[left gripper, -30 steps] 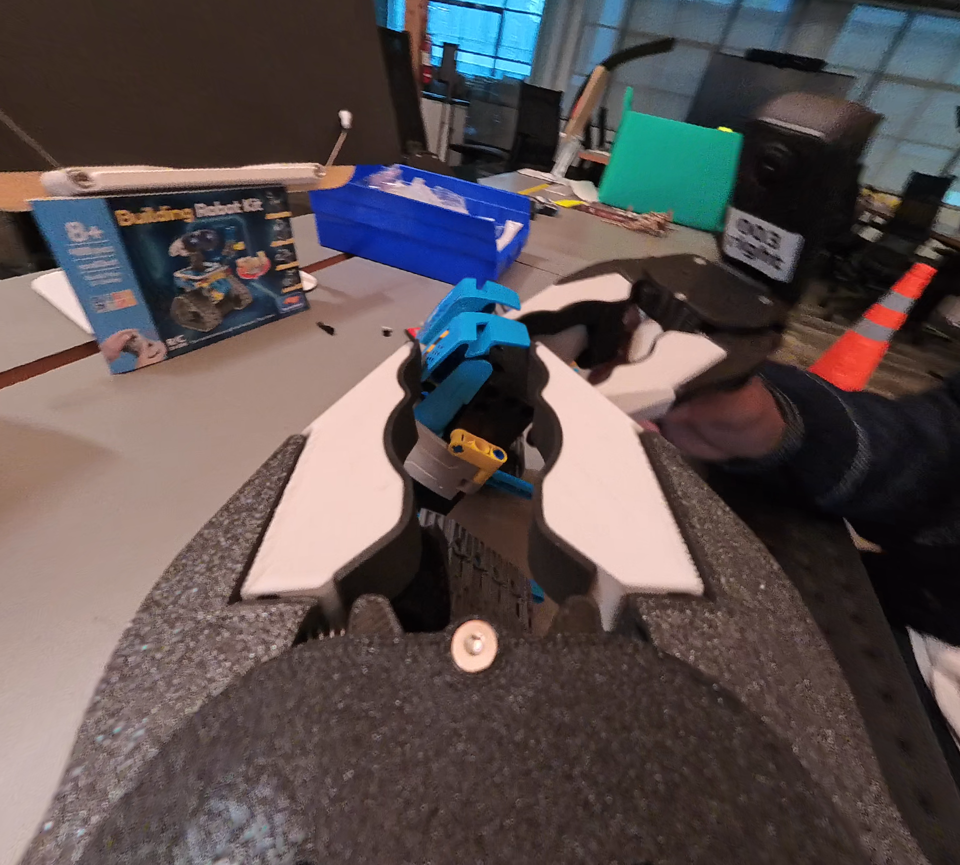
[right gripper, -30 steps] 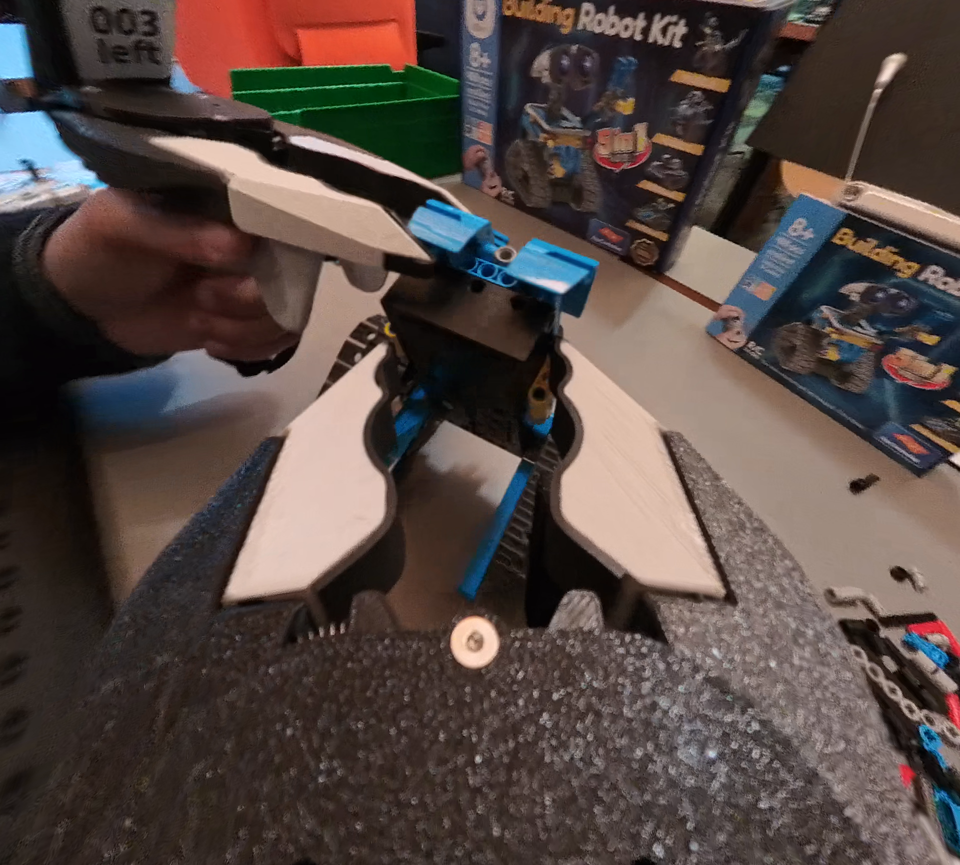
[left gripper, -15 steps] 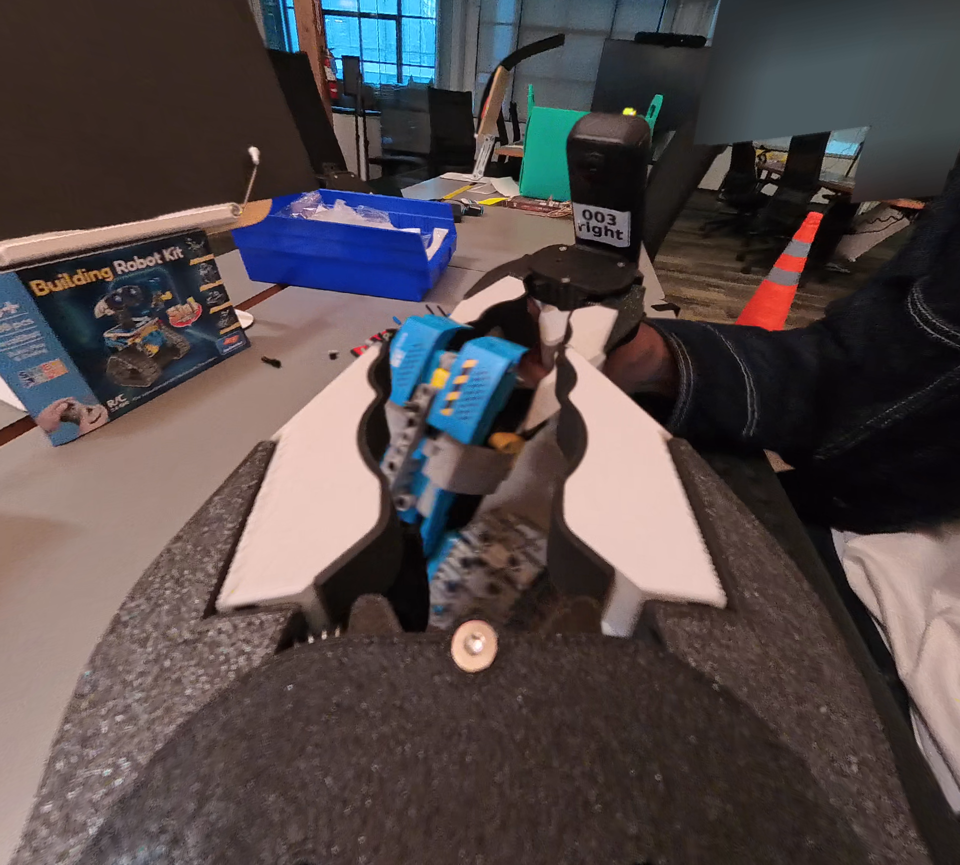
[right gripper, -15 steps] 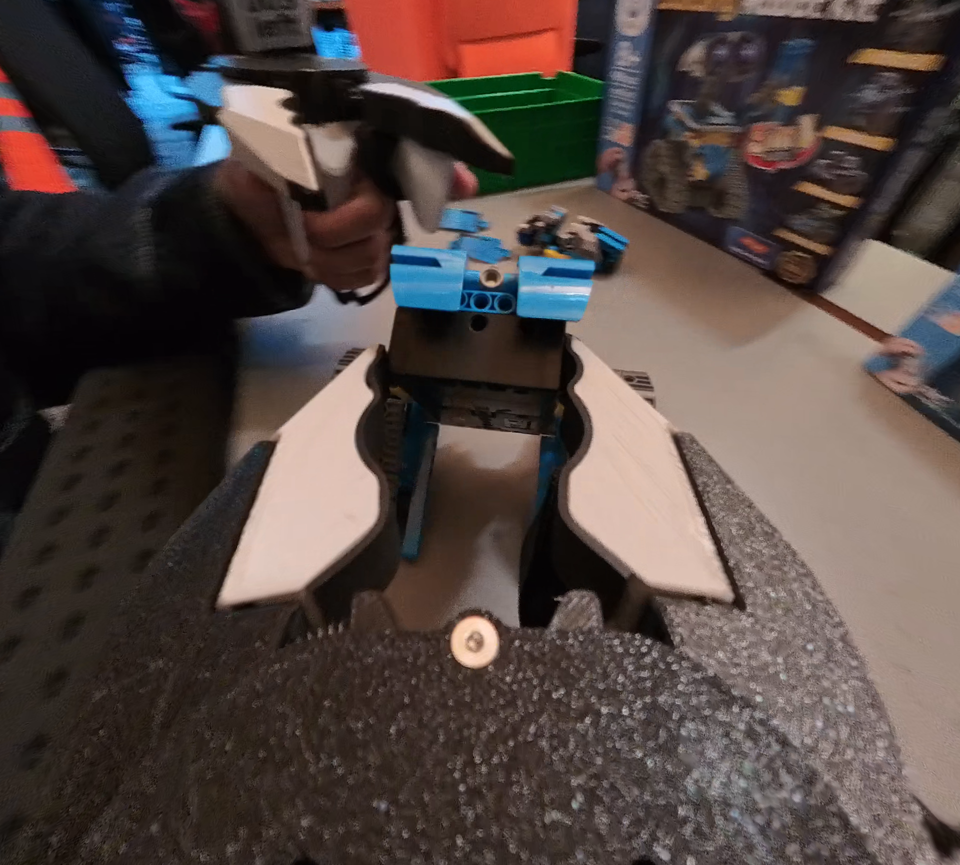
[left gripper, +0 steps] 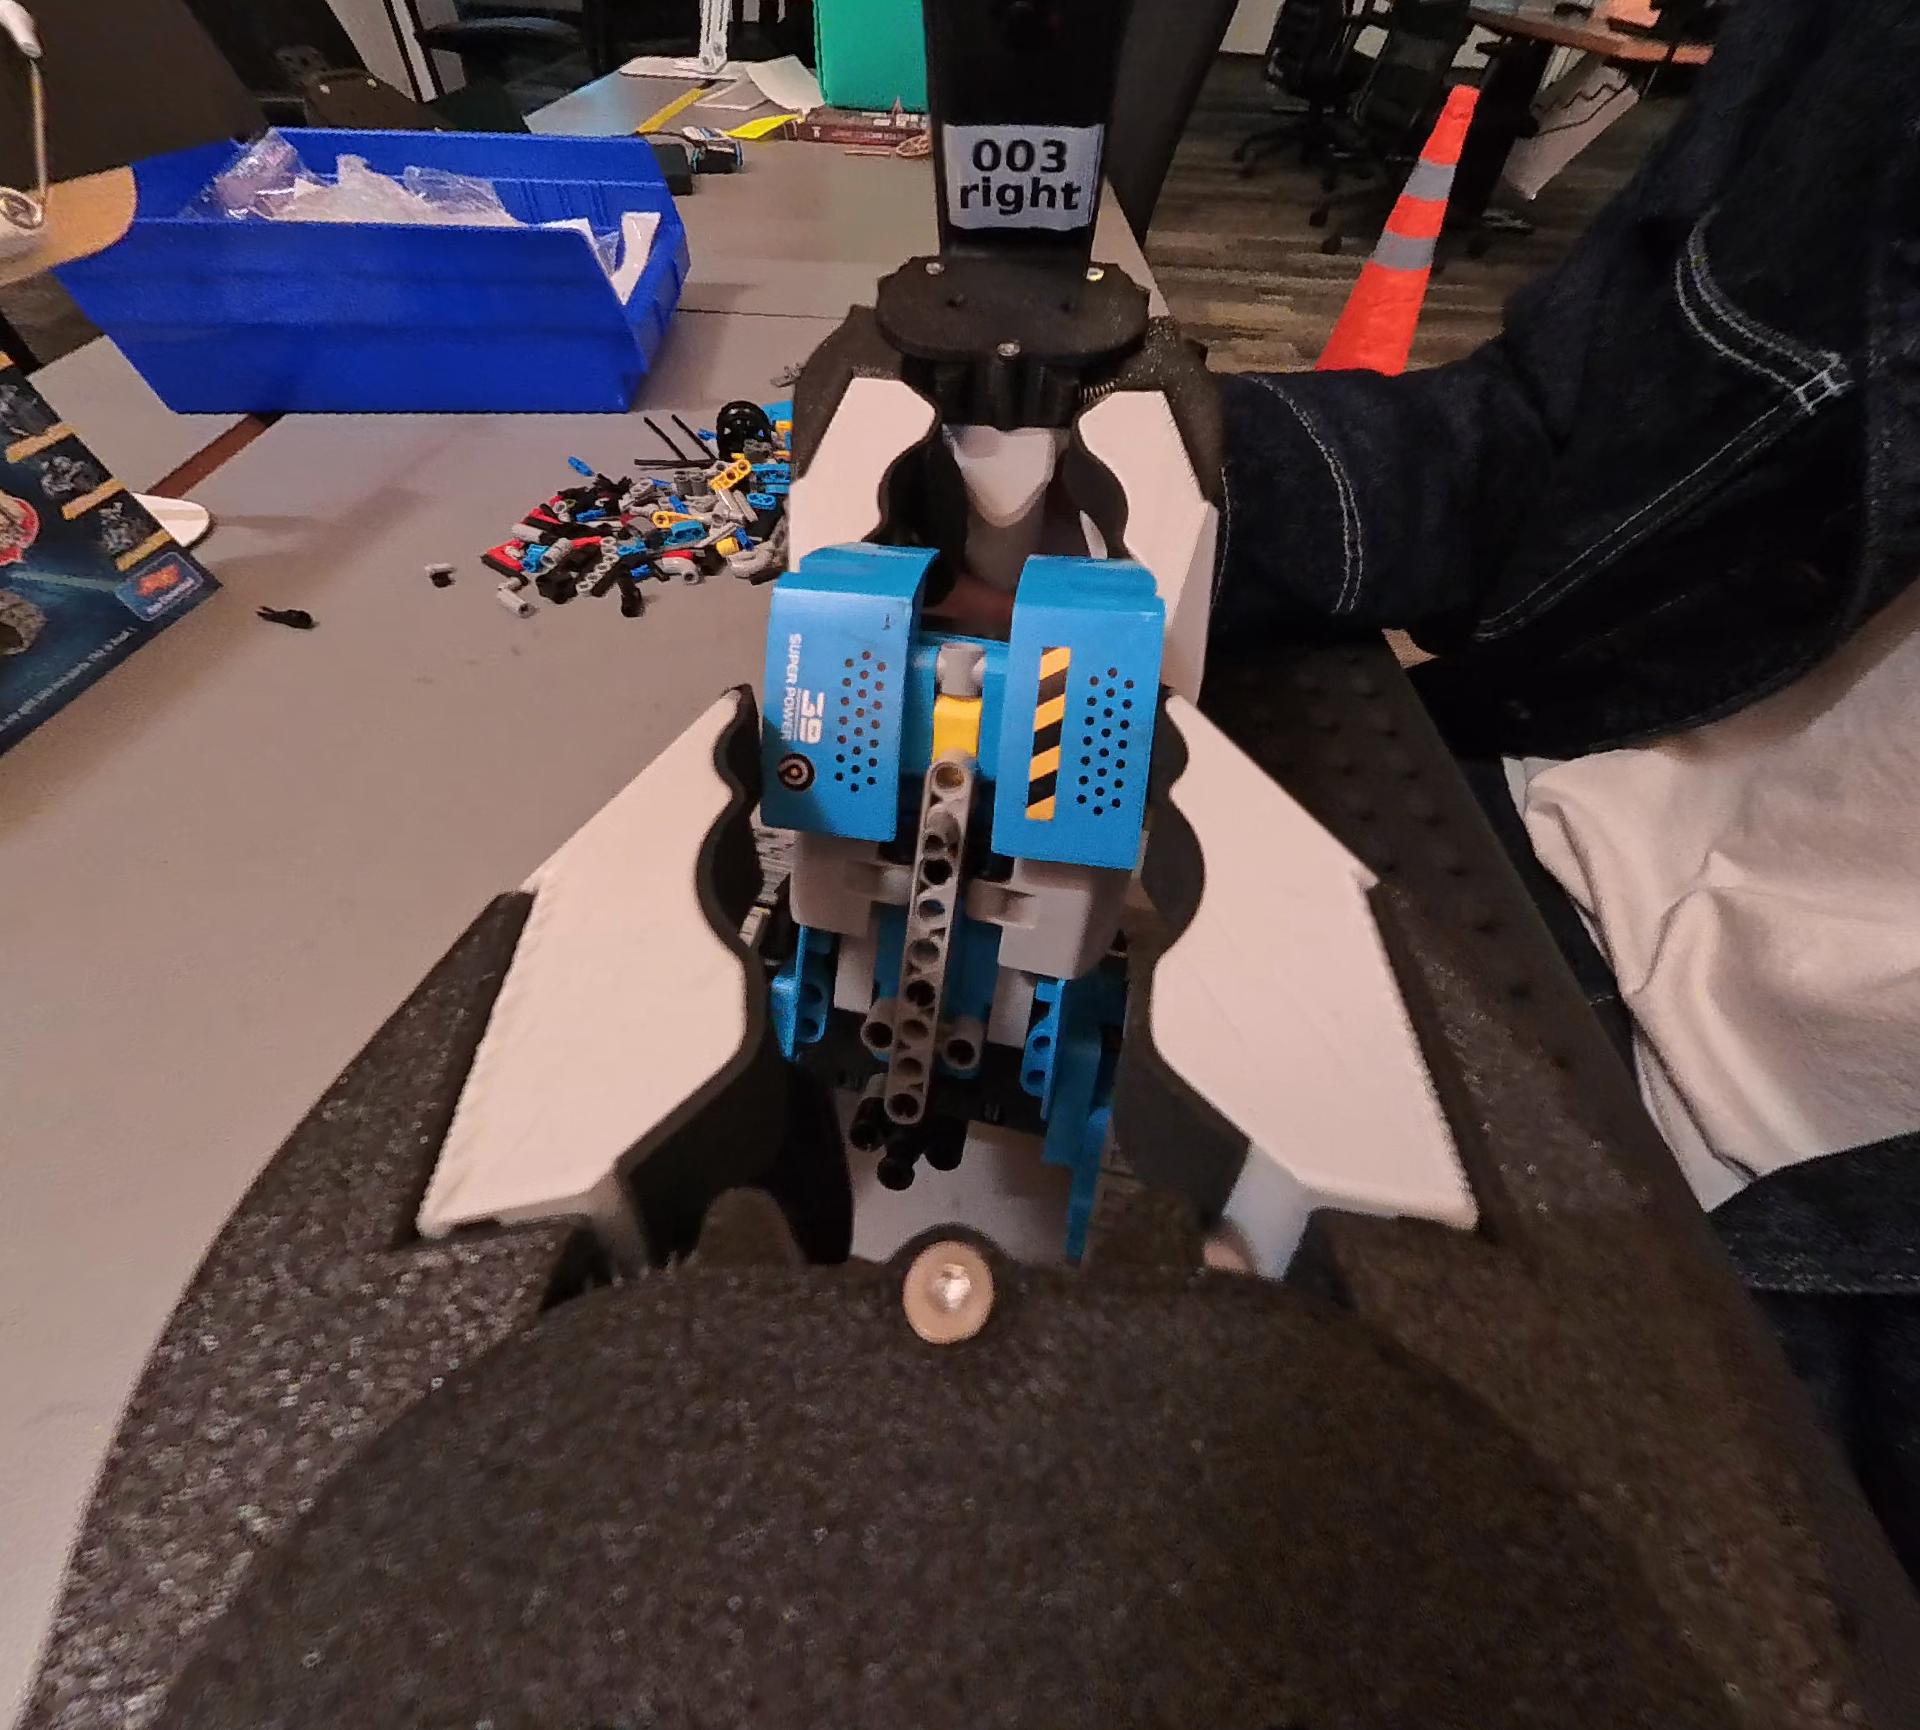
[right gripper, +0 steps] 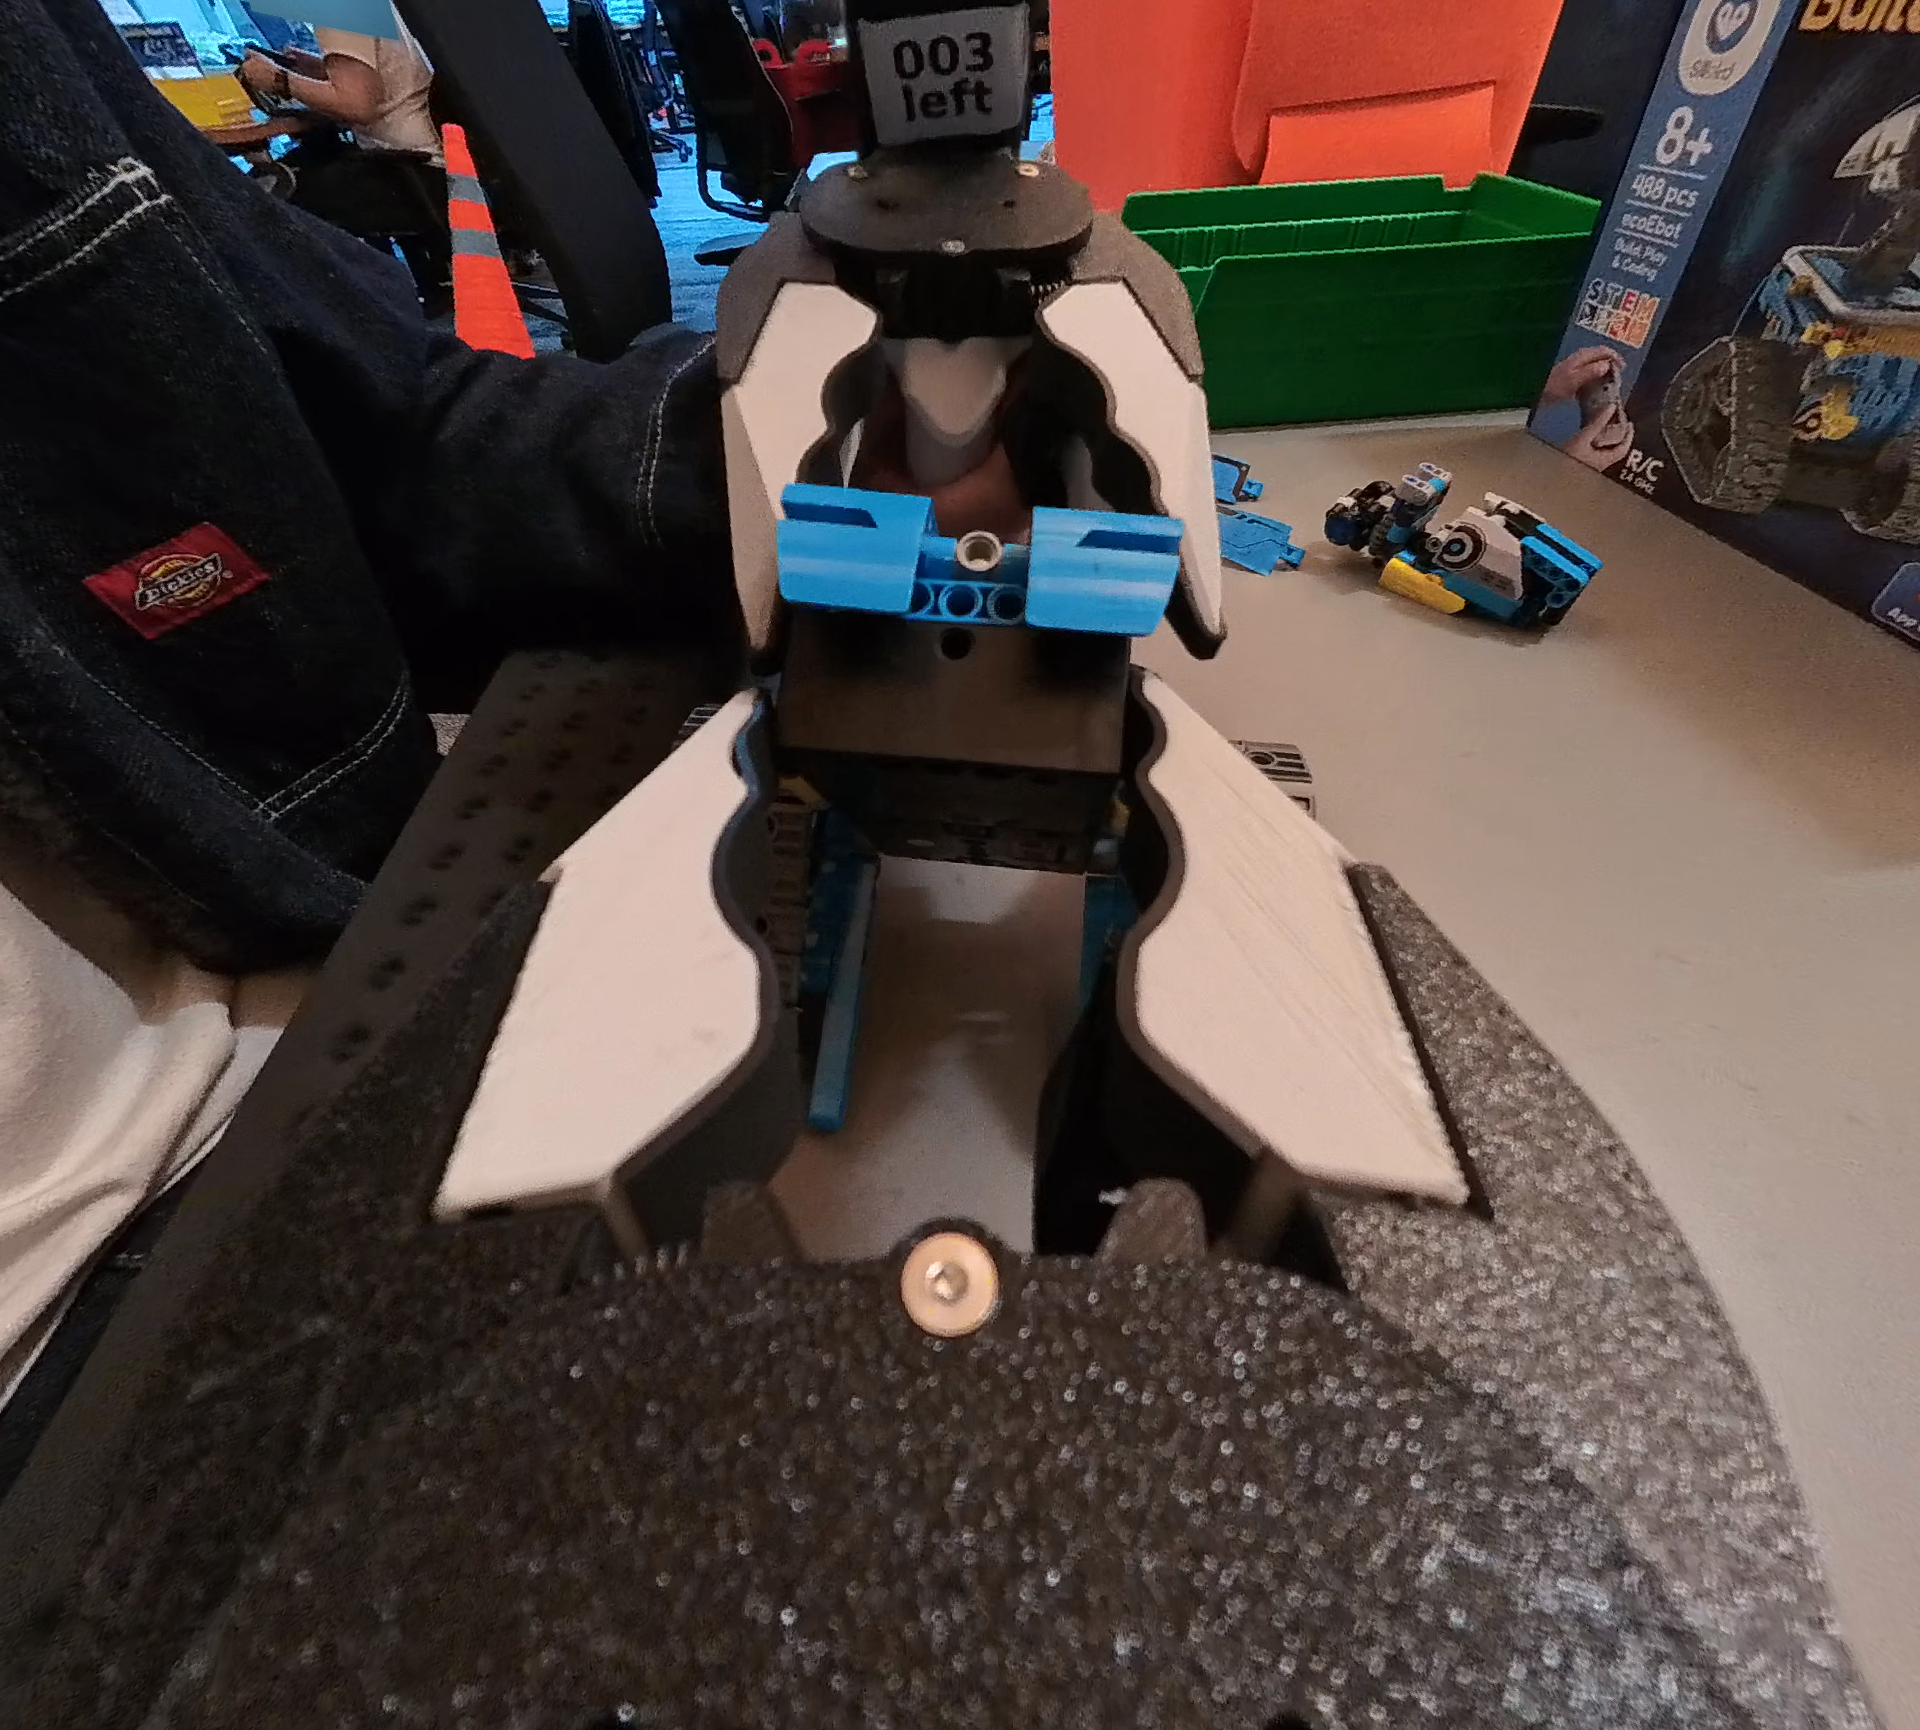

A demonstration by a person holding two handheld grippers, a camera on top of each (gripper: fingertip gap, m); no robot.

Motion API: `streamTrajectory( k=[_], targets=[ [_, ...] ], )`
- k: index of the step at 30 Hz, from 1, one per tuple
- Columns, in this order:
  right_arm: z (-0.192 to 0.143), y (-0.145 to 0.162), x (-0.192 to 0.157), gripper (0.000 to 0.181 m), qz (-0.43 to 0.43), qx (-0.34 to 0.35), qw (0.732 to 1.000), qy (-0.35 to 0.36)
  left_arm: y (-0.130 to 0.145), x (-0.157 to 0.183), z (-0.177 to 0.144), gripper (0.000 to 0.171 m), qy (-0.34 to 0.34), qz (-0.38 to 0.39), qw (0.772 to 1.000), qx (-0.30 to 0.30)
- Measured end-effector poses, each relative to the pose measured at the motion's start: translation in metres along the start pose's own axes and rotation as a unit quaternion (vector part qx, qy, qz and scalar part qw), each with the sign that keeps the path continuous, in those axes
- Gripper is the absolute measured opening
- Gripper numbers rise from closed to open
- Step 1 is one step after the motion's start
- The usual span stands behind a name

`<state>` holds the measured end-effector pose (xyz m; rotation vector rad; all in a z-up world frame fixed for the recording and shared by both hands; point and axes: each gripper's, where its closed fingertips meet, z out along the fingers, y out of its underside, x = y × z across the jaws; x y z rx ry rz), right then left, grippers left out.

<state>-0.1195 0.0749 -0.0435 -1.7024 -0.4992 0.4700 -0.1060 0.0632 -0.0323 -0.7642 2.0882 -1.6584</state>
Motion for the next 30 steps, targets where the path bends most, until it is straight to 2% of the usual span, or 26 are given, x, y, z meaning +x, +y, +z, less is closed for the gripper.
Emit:
streamTrajectory(
  k=[9, 19, 23, 26, 28, 30],
  targets=[
    [0.000, 0.000, -0.006, 0.064, -0.004, -0.004, 1.000, -0.015, -0.001, 0.004, -0.006, 0.071, 0.033, -0.017, 0.999, 0.024],
    [0.001, 0.000, -0.006, 0.063, -0.004, -0.005, 1.000, -0.014, -0.001, 0.004, -0.007, 0.071, 0.040, -0.028, 0.998, 0.031],
    [-0.001, 0.000, -0.005, 0.063, -0.004, -0.001, 1.000, -0.010, 0.001, 0.005, -0.004, 0.073, 0.028, -0.017, 0.999, 0.035],
    [-0.004, 0.001, -0.003, 0.063, -0.005, -0.002, 1.000, -0.009, 0.006, 0.002, -0.018, 0.080, 0.023, -0.031, 0.999, 0.025],
    [-0.006, 0.000, 0.000, 0.063, 0.002, 0.002, 1.000, -0.004, 0.017, -0.006, -0.037, 0.067, 0.021, -0.053, 0.998, 0.022],
    [-0.008, -0.001, 0.005, 0.063, 0.013, 0.006, 1.000, 0.003, 0.034, -0.017, -0.051, 0.040, 0.013, -0.078, 0.997, 0.013]
  ],
)
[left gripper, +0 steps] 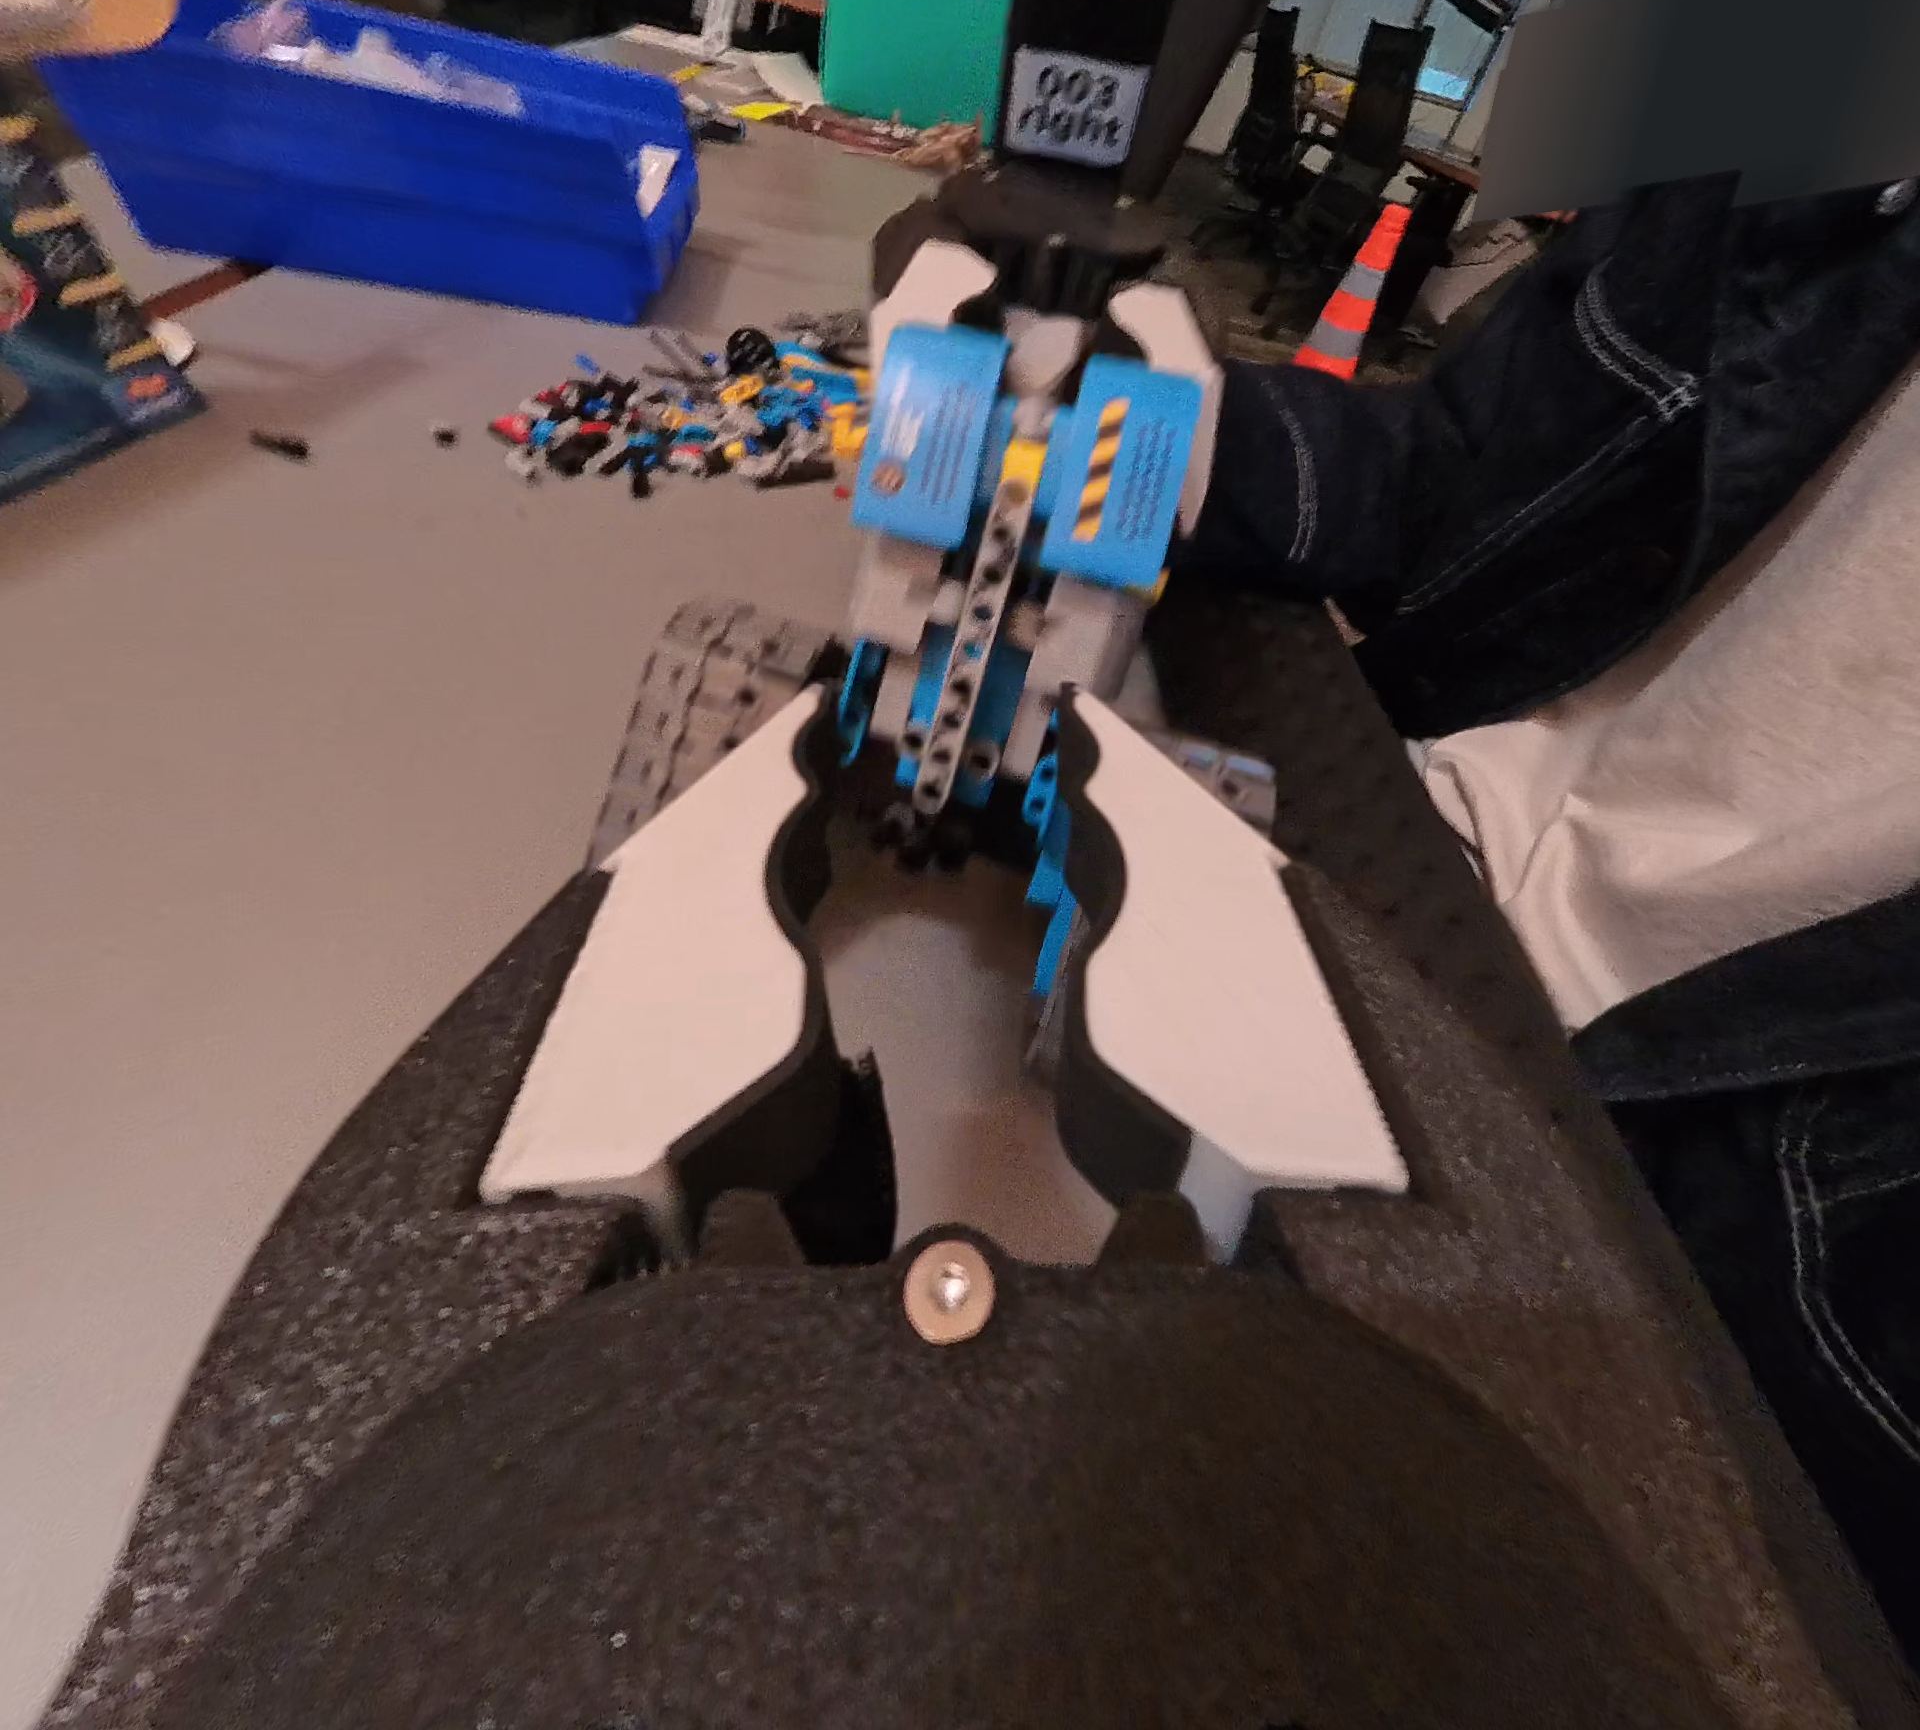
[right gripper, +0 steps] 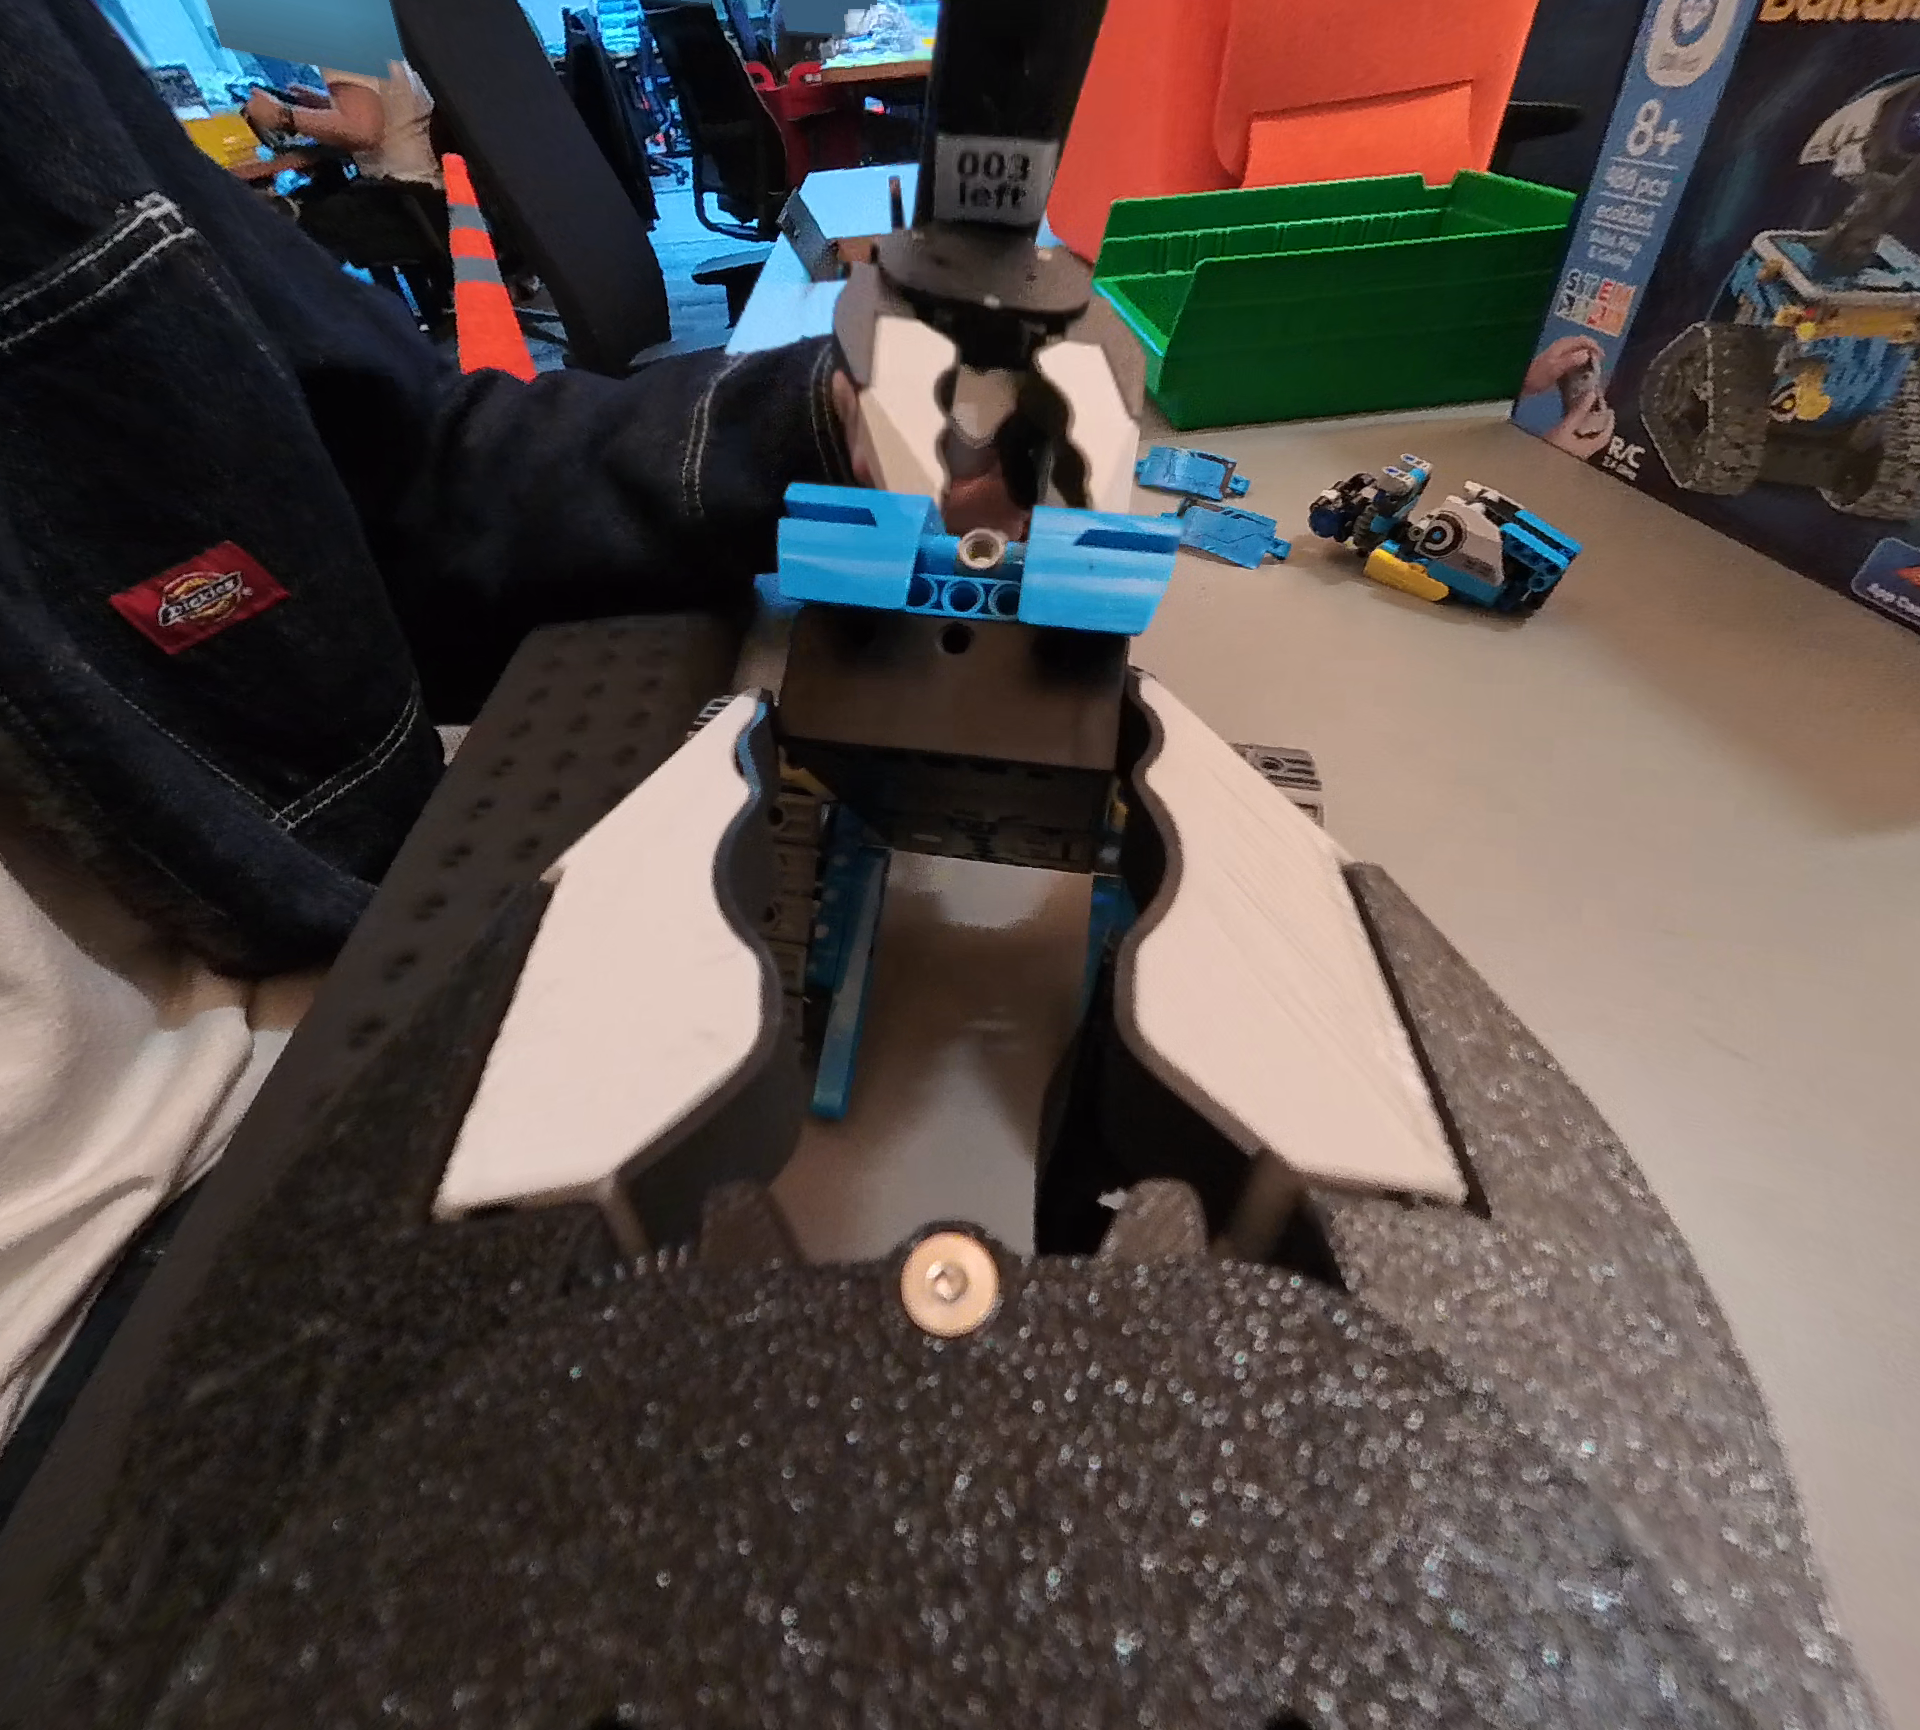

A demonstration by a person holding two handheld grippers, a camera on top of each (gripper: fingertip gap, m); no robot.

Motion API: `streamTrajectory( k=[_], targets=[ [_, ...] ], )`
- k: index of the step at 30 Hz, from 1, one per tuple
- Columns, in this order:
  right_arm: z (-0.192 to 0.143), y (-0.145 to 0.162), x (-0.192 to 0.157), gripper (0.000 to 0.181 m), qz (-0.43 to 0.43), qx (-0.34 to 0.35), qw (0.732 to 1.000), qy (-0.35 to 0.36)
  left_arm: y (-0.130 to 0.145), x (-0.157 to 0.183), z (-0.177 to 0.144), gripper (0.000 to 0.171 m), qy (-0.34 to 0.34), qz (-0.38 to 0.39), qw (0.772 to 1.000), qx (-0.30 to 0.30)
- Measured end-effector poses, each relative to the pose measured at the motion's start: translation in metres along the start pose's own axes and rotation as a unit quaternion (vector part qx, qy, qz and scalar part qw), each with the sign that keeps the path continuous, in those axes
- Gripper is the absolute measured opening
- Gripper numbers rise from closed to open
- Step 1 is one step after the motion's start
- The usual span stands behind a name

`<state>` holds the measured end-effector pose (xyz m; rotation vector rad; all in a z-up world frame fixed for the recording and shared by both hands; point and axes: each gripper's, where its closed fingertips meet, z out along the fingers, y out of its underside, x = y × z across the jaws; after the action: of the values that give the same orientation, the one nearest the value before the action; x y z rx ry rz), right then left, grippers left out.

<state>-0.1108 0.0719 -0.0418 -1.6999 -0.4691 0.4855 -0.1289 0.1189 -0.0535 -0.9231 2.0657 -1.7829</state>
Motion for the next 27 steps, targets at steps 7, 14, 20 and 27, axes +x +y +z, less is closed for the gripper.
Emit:
streamTrajectory(
  k=[7, 14, 20, 27],
  targets=[
    [0.001, -0.001, 0.001, 0.064, 0.011, 0.009, 1.000, -0.006, 0.018, -0.004, 0.006, 0.033, -0.010, 0.021, 0.999, -0.042],
    [0.000, -0.003, 0.003, 0.066, 0.025, 0.026, 0.999, 0.003, 0.029, -0.001, 0.024, 0.020, -0.014, 0.053, 0.995, -0.083],
    [-0.004, 0.001, 0.018, 0.102, 0.040, 0.025, 0.997, 0.061, 0.027, -0.004, 0.035, 0.015, -0.045, 0.055, 0.993, -0.098],
    [-0.004, 0.006, 0.019, 0.076, 0.026, 0.006, 0.999, 0.026, 0.028, 0.009, 0.052, 0.007, -0.033, 0.069, 0.991, -0.108]
  ],
)
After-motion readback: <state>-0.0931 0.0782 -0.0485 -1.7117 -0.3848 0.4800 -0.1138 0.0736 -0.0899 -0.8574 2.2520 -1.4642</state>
